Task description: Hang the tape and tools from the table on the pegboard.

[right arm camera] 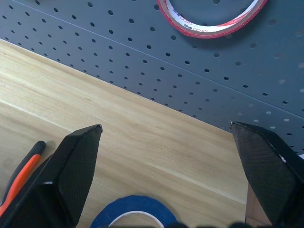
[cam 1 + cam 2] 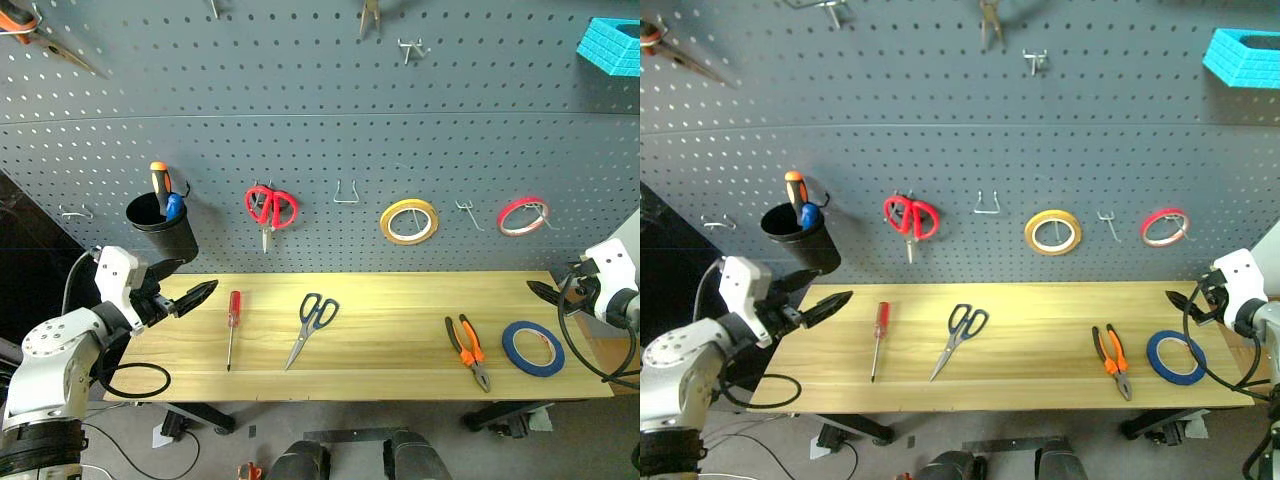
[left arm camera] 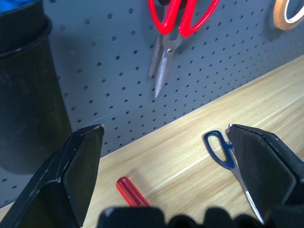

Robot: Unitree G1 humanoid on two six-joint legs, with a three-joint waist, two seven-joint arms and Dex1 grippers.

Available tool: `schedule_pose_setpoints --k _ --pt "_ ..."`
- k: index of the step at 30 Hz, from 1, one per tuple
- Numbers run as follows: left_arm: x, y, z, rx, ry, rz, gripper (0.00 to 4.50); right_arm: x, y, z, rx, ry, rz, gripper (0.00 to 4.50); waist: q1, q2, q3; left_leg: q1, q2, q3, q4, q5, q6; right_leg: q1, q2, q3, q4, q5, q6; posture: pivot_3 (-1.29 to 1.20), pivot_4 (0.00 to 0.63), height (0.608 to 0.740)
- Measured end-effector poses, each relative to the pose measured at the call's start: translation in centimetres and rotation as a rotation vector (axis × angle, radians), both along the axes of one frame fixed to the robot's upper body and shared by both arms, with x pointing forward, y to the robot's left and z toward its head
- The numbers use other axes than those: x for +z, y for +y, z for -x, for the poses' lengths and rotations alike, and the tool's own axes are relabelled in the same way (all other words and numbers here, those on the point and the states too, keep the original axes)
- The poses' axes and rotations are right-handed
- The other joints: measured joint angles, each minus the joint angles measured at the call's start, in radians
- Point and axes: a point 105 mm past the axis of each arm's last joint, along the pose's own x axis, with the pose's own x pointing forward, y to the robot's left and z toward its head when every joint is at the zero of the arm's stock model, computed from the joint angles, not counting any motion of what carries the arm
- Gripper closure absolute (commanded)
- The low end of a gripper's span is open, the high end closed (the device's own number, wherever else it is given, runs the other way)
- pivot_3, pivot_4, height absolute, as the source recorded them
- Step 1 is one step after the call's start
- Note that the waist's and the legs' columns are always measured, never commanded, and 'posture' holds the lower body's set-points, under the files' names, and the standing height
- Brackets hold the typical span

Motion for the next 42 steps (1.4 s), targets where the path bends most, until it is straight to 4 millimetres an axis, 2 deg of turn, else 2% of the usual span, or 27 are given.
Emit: schedule_pose_setpoints --k 12,17,21,24,26,29,33,37,42 --pt "-0.1 -0.2 -0.1 -0.006 0.003 0.006 0.02 0.2 0.0 0.3 0.002 0.005 -0.001 0.00 0.000 0.000 0.000 0.002 0.000 0.000 0.001 -0.001 0.002 0.000 0.000 0.000 0.005 0.000 0.000 -0.10 0.099 0.740" --pt "-0.7 -1.6 0.2 -0.072 0.041 0.002 0.02 -0.4 0.0 0.8 -0.007 0.046 -0.001 0.00 0.000 0.000 0.000 0.002 0.000 0.001 0.001 -0.002 0.003 0.000 0.000 0.001 0.005 0.000 0.000 -0.12 0.125 0.740" --pt "-2.7 -5.3 0.9 -0.233 0.113 -0.042 0.02 -1.5 0.4 2.0 0.016 0.162 0.069 0.00 0.000 -0.001 0.002 0.002 0.000 0.001 0.001 -0.002 0.003 0.000 0.000 0.001 0.005 0.000 0.000 -0.12 0.154 0.740" --pt "-4.5 -10.7 1.9 -0.423 0.143 -0.067 0.02 -3.6 1.7 2.8 0.059 0.288 0.142 0.00 0.001 -0.002 0.007 0.002 0.000 0.002 0.001 -0.002 0.004 0.001 -0.001 0.001 0.004 0.000 0.000 -0.13 0.184 0.740" --pt "-5.1 -13.0 2.4 -0.495 0.151 -0.055 0.02 -4.0 2.3 2.9 0.055 0.315 0.123 0.00 0.001 -0.003 0.017 0.001 0.001 0.002 0.002 -0.001 0.004 0.000 -0.001 0.001 0.004 0.000 0.000 -0.13 0.205 0.740" --pt "-5.1 -14.7 2.2 -0.540 0.136 -0.076 0.02 -4.5 2.0 3.2 0.007 0.371 0.107 0.00 -0.001 -0.004 0.031 0.001 0.002 0.003 0.002 -0.001 0.005 0.000 0.000 0.001 0.005 0.000 0.000 -0.12 0.255 0.740" --pt "-5.7 -17.1 2.0 -0.598 0.118 -0.118 0.02 -5.2 2.8 2.7 -0.019 0.426 0.065 0.00 -0.002 -0.009 0.067 0.000 0.002 0.004 0.002 -0.001 0.005 0.000 -0.001 0.002 0.004 0.000 -0.001 -0.10 0.299 0.740" --pt "-7.6 -20.3 3.2 -0.684 0.154 -0.133 0.02 -6.5 3.7 2.5 -0.032 0.468 0.039 0.00 0.001 -0.012 0.099 -0.007 0.002 0.004 0.002 -0.001 0.006 -0.006 -0.001 0.001 0.004 0.000 -0.002 -0.09 0.332 0.740" --pt "-7.9 -22.9 4.5 -0.745 0.139 -0.120 0.02 -7.5 4.3 2.3 -0.051 0.509 0.028 0.00 0.001 -0.014 0.122 -0.017 0.002 0.004 0.002 0.001 0.003 -0.016 -0.002 0.000 0.005 0.000 -0.002 -0.07 0.352 0.740"
